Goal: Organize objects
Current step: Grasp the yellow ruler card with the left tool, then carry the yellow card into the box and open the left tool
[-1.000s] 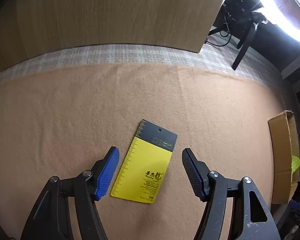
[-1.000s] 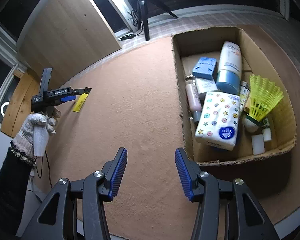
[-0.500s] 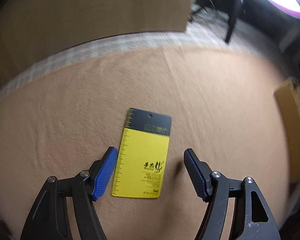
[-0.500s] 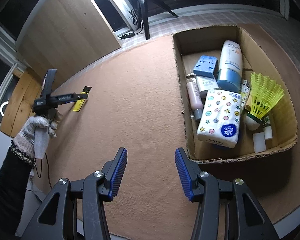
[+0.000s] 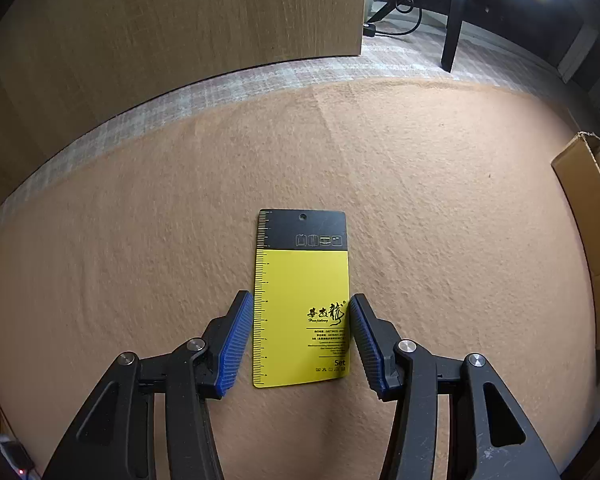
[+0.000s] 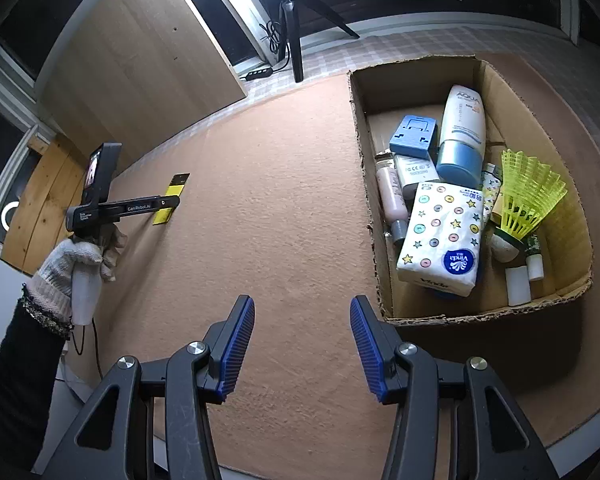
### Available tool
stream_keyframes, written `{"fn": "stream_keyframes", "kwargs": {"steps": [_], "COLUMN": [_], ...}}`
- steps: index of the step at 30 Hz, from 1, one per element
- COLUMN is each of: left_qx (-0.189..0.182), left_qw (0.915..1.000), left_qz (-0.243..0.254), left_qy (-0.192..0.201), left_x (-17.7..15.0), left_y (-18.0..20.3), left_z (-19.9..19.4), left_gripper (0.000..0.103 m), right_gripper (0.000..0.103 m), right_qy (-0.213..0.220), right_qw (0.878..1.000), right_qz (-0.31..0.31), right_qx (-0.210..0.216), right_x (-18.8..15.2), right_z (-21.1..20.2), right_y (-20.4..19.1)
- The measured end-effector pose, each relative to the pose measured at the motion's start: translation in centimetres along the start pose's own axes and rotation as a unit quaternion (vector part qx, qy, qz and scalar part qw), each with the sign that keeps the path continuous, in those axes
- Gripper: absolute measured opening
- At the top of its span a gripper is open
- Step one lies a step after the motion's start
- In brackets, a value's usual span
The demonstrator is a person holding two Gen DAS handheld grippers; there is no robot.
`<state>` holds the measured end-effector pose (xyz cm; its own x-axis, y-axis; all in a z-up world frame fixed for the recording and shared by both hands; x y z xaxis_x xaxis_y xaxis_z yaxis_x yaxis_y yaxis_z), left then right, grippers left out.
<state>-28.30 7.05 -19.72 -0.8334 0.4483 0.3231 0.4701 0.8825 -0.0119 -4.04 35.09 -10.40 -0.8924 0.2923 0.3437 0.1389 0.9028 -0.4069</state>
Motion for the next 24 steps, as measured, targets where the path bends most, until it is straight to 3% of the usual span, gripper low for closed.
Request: {"fn": "stream_keyframes", "kwargs": {"steps": [12, 17, 24], "left_qx": [-0.022, -0.044, -0.072], "left_qw": [0.9994, 0.9973, 0.9903], "left_qz": [-0.002, 0.024, 0.082], "left_qy": [0.026, 0.054, 0.086], "left_x": [-0.3, 1.9, 4.8], "left_y": [3.2, 7.3, 15.9], "left_z": [-2.2, -4.2, -7.0], "left_gripper": [0.053, 0.053, 0.053], "right_gripper": [0.046, 0.046, 0.046], "right_qy": [0.013, 0.022, 0.032], "right_qw": [1.0, 1.0, 0.999], "right_qz": [-0.004, -0.009, -0.01], "right_qx": [-0.006, -0.01, -0.015], "right_x": [0.5, 0.5, 0.3], "right_z": [-0.6, -1.1, -2.2], "right_y": [0.8, 1.1, 1.9]}}
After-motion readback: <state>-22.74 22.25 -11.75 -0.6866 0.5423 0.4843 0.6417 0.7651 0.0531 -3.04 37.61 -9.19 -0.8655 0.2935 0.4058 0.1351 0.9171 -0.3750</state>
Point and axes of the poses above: each gripper's, at about its wrist camera, not at the fingertips, and z roughly the way its jaws point, y to its right, x to its top, the point moved 3 cm from there along z, roughly the way its jaws point, and after that the axes turned 5 degrees about z, right-handed, at the moved point
